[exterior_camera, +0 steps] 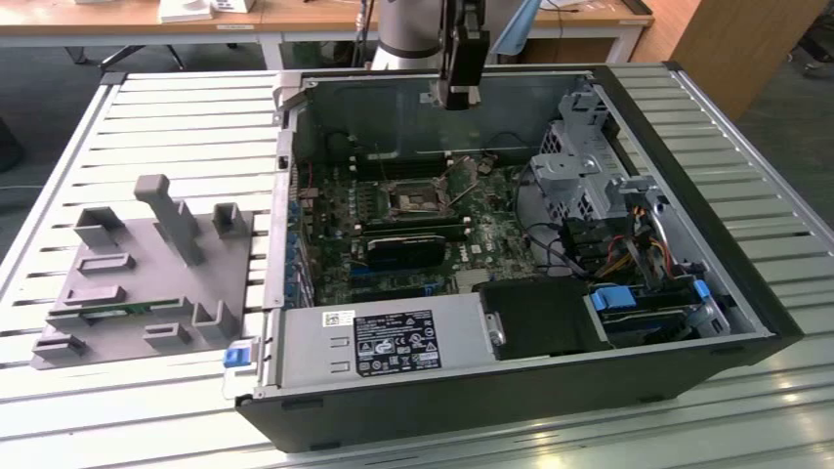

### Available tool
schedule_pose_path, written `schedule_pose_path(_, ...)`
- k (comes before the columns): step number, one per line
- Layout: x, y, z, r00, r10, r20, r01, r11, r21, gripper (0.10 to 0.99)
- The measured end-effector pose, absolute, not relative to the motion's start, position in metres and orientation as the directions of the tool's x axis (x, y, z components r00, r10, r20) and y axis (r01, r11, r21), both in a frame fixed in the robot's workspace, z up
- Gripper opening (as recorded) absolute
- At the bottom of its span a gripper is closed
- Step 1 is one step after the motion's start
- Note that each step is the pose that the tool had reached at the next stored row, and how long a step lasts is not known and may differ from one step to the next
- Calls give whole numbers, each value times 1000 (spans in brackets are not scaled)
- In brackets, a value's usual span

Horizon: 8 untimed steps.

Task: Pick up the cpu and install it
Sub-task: 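Place the cpu into insertion slot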

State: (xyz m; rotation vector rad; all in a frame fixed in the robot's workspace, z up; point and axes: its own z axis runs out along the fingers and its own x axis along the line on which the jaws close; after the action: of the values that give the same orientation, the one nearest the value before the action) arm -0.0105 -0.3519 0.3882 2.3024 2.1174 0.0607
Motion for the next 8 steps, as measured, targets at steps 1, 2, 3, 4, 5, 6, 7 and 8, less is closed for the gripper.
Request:
schedule_pose_path(1,-10,-352,386,83,996,20,996,-84,36,533)
schedule_pose_path(2,-10,-352,385,83,996,20,996,-84,36,533)
schedule_pose_path(3,-10,-352,383,84,996,20,996,-84,36,533)
schedule_pose_path(4,-10,-352,381,84,996,20,996,-84,36,533)
schedule_pose_path(5,-10,-352,379,85,996,20,996,-85,36,533)
schedule_pose_path(6,-10,-352,377,86,996,20,996,-87,36,533)
schedule_pose_path(7,-10,-352,376,88,996,20,995,-88,36,533)
schedule_pose_path(8,-10,-352,374,89,996,20,995,-90,36,533)
